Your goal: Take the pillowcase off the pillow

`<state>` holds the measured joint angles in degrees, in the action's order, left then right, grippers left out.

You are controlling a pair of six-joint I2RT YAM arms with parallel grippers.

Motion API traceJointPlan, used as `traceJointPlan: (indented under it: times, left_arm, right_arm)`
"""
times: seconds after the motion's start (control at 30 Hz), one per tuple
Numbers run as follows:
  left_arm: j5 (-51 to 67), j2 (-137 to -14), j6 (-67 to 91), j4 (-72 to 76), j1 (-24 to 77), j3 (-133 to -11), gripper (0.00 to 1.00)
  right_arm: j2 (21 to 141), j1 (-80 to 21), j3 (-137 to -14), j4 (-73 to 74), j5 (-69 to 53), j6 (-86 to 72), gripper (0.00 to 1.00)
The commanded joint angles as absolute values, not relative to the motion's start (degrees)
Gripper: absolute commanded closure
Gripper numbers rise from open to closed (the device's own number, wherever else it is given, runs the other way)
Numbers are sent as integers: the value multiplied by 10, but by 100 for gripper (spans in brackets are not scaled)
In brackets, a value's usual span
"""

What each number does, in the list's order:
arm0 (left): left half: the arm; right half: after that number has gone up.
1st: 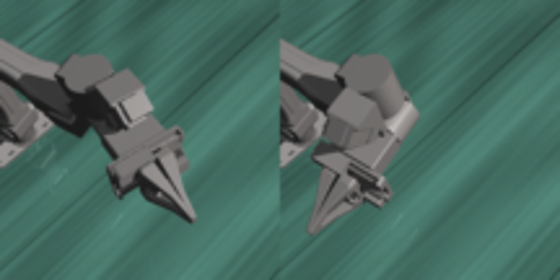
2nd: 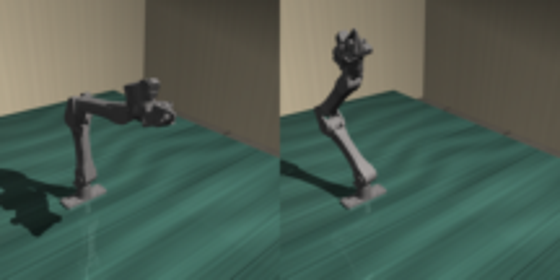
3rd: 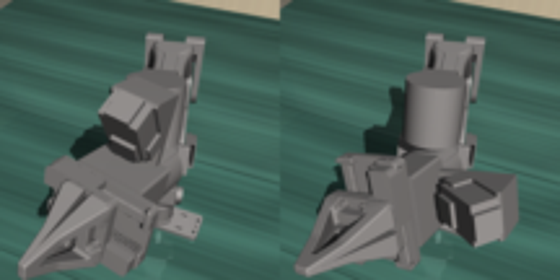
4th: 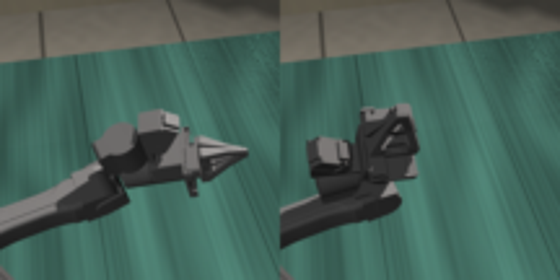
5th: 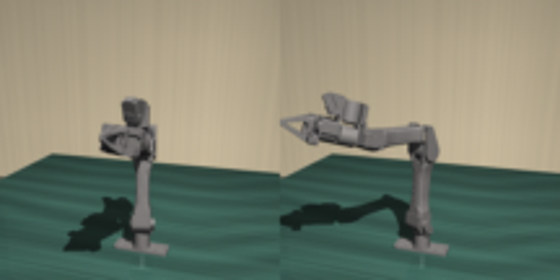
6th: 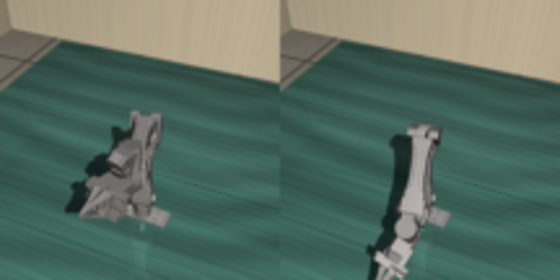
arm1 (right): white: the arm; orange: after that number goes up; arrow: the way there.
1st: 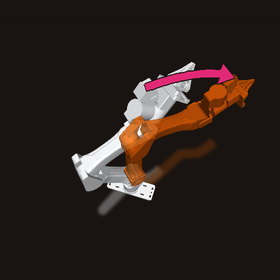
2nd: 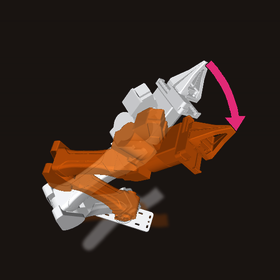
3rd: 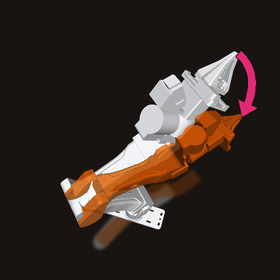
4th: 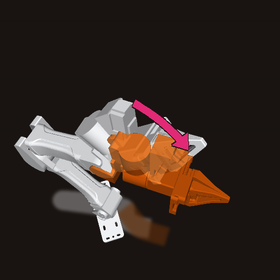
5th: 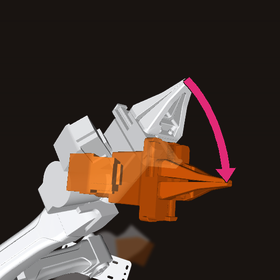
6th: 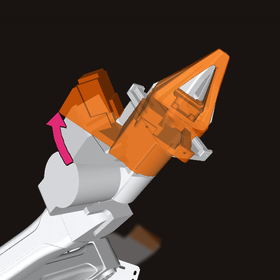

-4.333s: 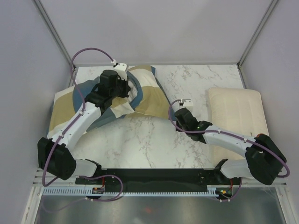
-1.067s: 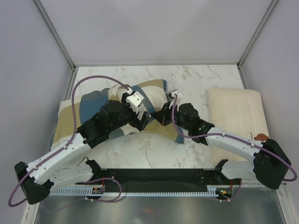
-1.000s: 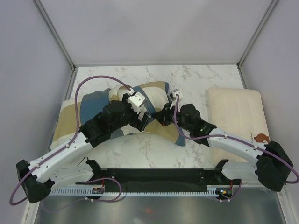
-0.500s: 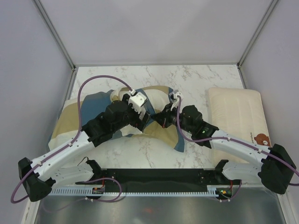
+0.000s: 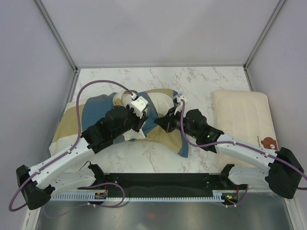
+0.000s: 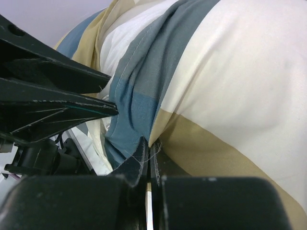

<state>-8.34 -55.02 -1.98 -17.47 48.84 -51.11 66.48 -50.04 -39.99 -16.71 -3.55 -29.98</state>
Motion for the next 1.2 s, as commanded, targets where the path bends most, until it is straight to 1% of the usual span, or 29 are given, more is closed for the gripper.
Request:
traceJointPlan:
  times: [0.0, 0.07, 0.1, 0.2, 0.27, 0.43, 0.53, 0.7, 0.8, 0.93, 1.17]
  left_arm:
    - [-100, -541, -28, -142, 483, -510, 70]
    - [-98, -539, -25, -142, 482, -511, 77]
    - [-97, -536, -25, -140, 481, -509, 85]
    - [-88, -537, -25, -140, 481, -509, 91]
    - [-88, -532, -25, -144, 481, -508, 98]
    - [-84, -511, -28, -149, 479, -493, 98]
    - [-64, -511, -25, -148, 480, -491, 98]
    - [-63, -505, -24, -148, 480, -492, 98]
    - [-84, -504, -26, -151, 480, -489, 98]
    - [-125, -485, -37, -162, 479, -488, 98]
    - [-139, -477, -35, -168, 480, -483, 98]
  right_arm:
    - [645, -504, -399, -200, -31, -297, 100]
    - [642, -504, -396, -198, -28, -297, 100]
    - [640, -504, -394, -197, -26, -298, 100]
    - [636, -504, -391, -191, -24, -296, 100]
    - [635, -505, -392, -184, -17, -296, 100]
    - [617, -504, -389, -152, 28, -291, 100]
    - [616, -505, -396, -143, 26, -287, 100]
    - [620, -504, -398, -142, 23, -289, 100]
    - [617, -504, -396, -133, 39, -289, 100]
    - [605, -504, -402, -88, 103, -289, 100]
    - [592, -498, -414, -34, 155, -281, 100]
